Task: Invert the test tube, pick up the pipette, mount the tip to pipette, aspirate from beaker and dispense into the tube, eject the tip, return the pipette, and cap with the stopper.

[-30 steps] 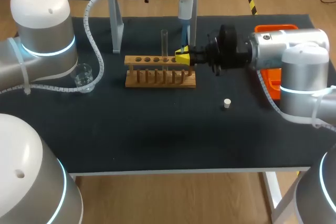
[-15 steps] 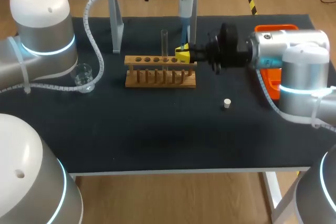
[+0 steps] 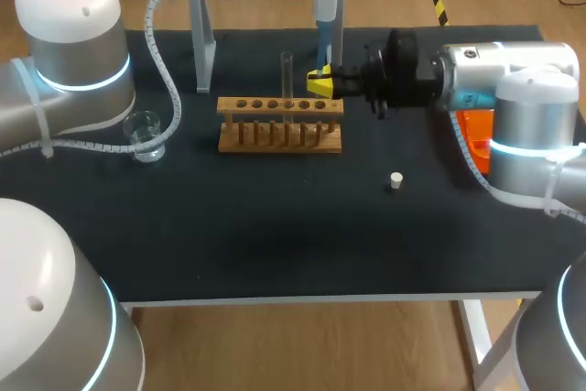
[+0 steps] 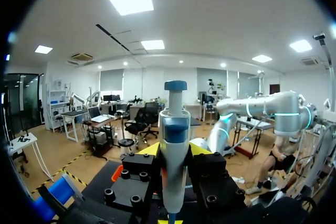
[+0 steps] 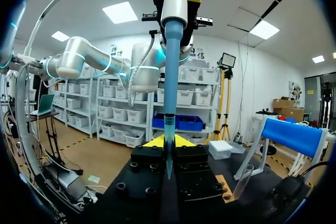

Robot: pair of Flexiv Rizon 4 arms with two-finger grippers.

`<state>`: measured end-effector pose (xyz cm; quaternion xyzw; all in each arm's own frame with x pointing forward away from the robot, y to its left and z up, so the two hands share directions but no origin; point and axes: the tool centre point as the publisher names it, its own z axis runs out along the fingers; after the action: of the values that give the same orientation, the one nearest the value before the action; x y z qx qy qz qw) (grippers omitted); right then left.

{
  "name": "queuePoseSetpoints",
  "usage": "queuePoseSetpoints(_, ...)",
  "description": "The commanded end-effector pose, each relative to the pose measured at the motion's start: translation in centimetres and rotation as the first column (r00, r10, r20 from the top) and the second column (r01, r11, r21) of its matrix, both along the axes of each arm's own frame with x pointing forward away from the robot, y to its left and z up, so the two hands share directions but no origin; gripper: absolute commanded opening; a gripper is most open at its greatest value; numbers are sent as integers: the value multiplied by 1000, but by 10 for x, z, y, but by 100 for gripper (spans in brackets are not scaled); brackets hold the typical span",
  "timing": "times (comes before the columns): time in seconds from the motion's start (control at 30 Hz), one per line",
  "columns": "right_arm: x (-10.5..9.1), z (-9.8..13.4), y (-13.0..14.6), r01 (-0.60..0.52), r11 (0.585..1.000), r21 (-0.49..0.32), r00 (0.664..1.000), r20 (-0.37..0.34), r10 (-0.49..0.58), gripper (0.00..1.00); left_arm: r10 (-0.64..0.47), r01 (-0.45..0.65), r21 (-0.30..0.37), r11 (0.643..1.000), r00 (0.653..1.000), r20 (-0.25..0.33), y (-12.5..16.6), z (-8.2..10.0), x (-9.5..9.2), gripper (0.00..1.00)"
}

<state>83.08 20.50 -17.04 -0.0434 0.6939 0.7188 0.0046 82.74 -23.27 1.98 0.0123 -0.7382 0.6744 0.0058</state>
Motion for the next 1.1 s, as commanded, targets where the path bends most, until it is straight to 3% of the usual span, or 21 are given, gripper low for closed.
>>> queuePoseSetpoints(0.03,-1,18,-3,-2,1000,-10,1000,3,2,0,-2,2,2,1000,1000,-2,1,-14,0,0)
queuePoseSetpoints(0.1,-2,12,-3,-5,1000,-22,1000,0,5,0,-2,2,2,1000,1000,-2,1,-14,0,0)
queuePoseSetpoints(0.13,-3,9,-3,-8,1000,-27,1000,-3,8,6,-2,2,2,1000,1000,-2,1,-14,0,0)
queuePoseSetpoints(0.17,-3,5,-3,-11,999,-36,1000,-6,11,29,-2,2,2,1000,1000,-2,1,-14,0,0)
queuePoseSetpoints(0.23,-5,-3,-3,-9,999,-44,1000,-15,9,100,-2,2,2,1000,1000,-2,1,-14,0,0)
queuePoseSetpoints(0.5,-14,-29,-22,-17,997,-70,999,-39,15,100,-2,2,2,1000,1000,-2,1,-14,0,0)
queuePoseSetpoints(0.87,-38,-55,-70,-33,988,-151,999,8,35,100,-2,2,2,1000,1000,-2,1,-14,0,0)
queuePoseSetpoints(1.1,-49,-66,-91,-13,985,-170,1000,2,14,100,-2,2,2,1000,1000,-2,1,-14,0,0)
